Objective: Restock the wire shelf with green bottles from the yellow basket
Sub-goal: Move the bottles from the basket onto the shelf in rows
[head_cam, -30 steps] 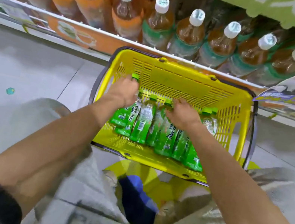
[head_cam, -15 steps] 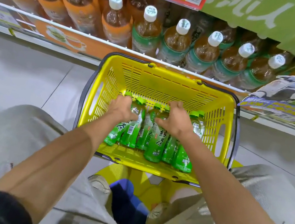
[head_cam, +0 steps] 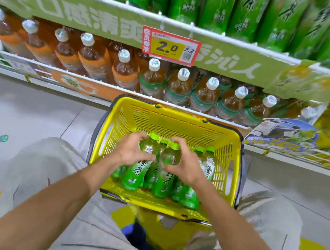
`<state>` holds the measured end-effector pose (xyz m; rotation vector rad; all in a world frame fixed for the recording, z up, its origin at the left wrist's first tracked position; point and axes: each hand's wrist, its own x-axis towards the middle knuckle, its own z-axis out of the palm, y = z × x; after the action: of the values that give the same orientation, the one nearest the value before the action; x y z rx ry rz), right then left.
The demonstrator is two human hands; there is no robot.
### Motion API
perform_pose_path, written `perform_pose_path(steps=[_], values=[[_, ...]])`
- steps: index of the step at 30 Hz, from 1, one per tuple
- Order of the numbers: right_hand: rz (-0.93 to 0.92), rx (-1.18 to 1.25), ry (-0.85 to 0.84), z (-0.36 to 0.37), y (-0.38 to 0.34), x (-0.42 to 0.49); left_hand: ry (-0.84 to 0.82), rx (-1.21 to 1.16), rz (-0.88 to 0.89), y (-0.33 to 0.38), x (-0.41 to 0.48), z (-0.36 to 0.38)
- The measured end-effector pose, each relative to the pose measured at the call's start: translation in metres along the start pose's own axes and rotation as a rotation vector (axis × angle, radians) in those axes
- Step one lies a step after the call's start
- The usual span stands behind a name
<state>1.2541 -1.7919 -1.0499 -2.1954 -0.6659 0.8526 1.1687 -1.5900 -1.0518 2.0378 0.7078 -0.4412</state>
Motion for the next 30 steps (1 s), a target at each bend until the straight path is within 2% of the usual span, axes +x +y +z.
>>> perform_pose_path(steps=[4,9,18,22,30], values=[[-0.047,-0.005,0.031,-0.036,-0.027,-0.013,0.016,-0.103,0.066,0.026,-0.016,-0.011],[-0.136,-0.070,0.109,-0.107,-0.080,-0.033,0.130,-0.142,0.197,0.075,-0.035,-0.043],[-0.342,-0.171,0.315,-0.237,-0.178,-0.076,0.300,-0.145,0.490,0.207,-0.081,-0.115],[-0.423,-0.183,0.422,-0.292,-0.205,-0.093,0.315,-0.158,0.580,0.275,-0.097,-0.140],[-0.318,-0.198,0.645,-0.387,-0.219,-0.097,0.365,-0.228,0.668,0.395,-0.098,-0.149]])
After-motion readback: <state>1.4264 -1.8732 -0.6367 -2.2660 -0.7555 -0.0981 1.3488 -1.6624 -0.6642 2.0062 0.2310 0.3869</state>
